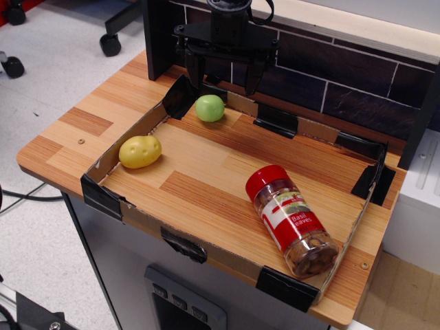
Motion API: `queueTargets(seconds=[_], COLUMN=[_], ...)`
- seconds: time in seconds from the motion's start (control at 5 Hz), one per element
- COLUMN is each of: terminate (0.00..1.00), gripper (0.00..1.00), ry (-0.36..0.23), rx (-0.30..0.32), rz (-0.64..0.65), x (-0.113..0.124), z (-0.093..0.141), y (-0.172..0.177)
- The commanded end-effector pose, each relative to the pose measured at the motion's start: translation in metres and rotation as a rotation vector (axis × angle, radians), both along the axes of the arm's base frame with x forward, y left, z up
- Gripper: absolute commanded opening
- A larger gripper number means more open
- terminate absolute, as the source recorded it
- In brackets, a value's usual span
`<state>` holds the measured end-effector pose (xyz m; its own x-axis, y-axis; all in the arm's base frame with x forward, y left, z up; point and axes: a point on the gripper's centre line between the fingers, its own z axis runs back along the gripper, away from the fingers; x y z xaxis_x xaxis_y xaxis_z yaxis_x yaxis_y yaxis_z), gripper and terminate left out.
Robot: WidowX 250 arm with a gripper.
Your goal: Upright basil bottle
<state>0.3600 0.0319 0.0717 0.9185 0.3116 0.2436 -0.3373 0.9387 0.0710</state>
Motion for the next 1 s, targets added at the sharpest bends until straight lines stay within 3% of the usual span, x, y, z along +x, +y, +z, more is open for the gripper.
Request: queueTargets(seconds=[0.0,0.2,0.4,0.6,0.8], terminate=[0.0,0.0,0.0,0.0,0.0], gripper=[1.0,1.0,1.0,1.0,1.0], ry=[0.0,-0.038,-0.05,-0.046,0.008], rx=[0.0,-0.06,-0.113,-0.089,-0.052], rz=[0.0,0.106,0.299,0.549,0.69], x=[0.0,-0.016,-0.028,-0.035,-0.041], z=[0.0,0.02,0.038,0.037,0.025], y=[0.0,-0.014,-0.036,-0.055,-0.071])
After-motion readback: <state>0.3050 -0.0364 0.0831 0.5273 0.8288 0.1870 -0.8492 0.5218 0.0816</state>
